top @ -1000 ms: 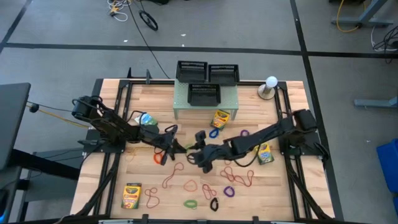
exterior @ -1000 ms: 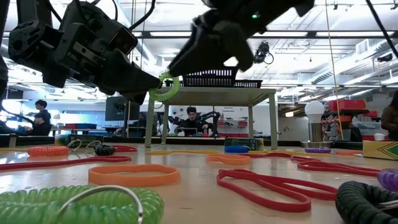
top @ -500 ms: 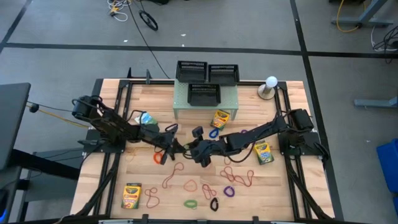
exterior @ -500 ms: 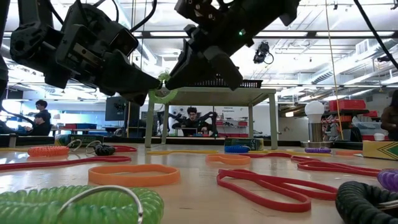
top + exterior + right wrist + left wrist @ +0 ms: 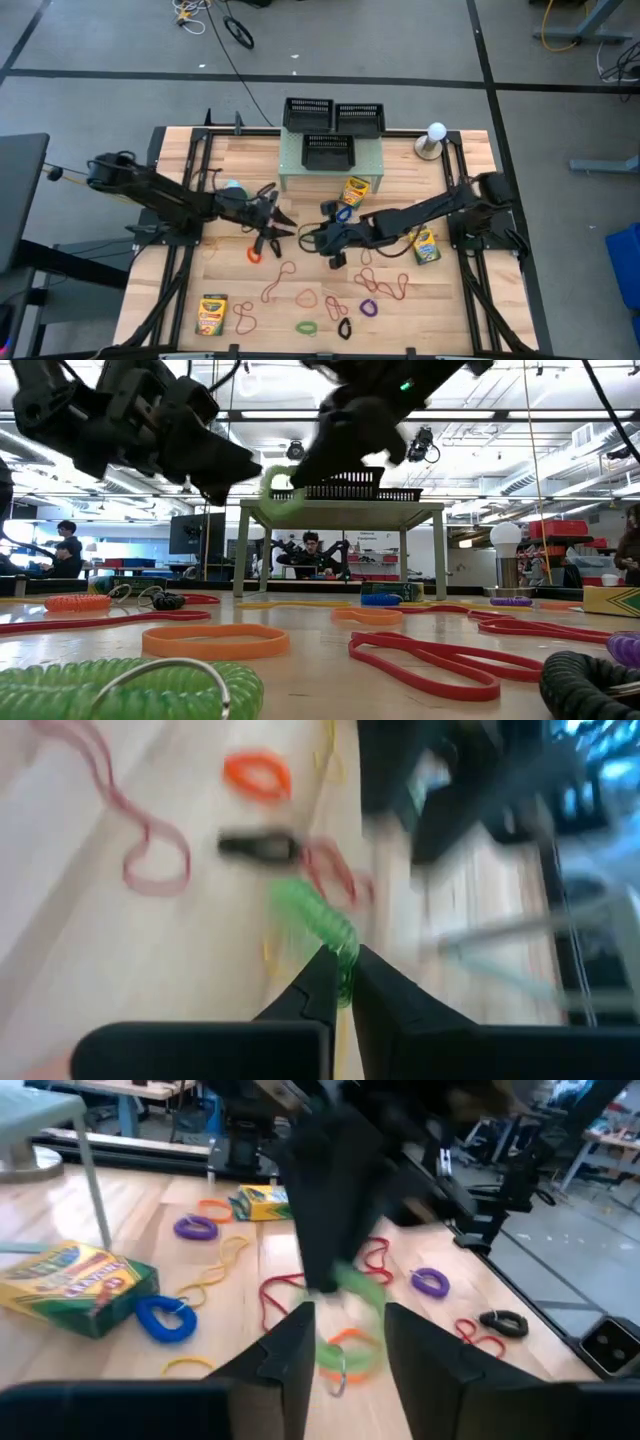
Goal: Pick & Place Office Desk Supplies
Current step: Put the green spiral keychain the top right black bin
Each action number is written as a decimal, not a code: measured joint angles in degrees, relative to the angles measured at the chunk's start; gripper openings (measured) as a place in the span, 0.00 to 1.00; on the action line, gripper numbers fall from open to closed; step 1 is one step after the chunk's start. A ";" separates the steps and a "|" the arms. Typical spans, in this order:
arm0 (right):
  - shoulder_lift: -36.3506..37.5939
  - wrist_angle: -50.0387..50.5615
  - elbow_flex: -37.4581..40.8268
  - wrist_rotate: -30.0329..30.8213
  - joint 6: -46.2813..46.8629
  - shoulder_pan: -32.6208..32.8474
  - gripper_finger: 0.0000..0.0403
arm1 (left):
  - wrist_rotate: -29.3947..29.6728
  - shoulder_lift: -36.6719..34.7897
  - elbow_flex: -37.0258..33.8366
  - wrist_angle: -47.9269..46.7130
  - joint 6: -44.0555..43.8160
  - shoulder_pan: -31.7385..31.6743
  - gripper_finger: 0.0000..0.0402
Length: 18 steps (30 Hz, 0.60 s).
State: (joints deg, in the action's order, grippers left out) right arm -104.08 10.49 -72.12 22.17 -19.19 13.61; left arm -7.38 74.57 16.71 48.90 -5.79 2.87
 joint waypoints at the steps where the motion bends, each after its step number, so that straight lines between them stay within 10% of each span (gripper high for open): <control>1: 1.21 0.03 0.00 0.70 0.75 0.10 0.04 | 0.39 -1.75 0.02 -1.43 0.73 -0.06 0.34; 9: 16.52 12.85 -1.57 9.15 11.03 -4.48 0.05 | 16.35 -12.27 -8.13 0.46 1.74 -2.61 0.30; 18: 21.64 23.12 -11.48 9.60 12.34 -28.09 0.05 | 16.35 -12.15 -13.12 6.43 1.14 -7.15 0.23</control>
State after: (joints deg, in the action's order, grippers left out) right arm -82.44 33.60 -83.60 31.77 -6.85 -14.48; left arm 8.97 62.42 3.60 55.33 -4.64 -4.29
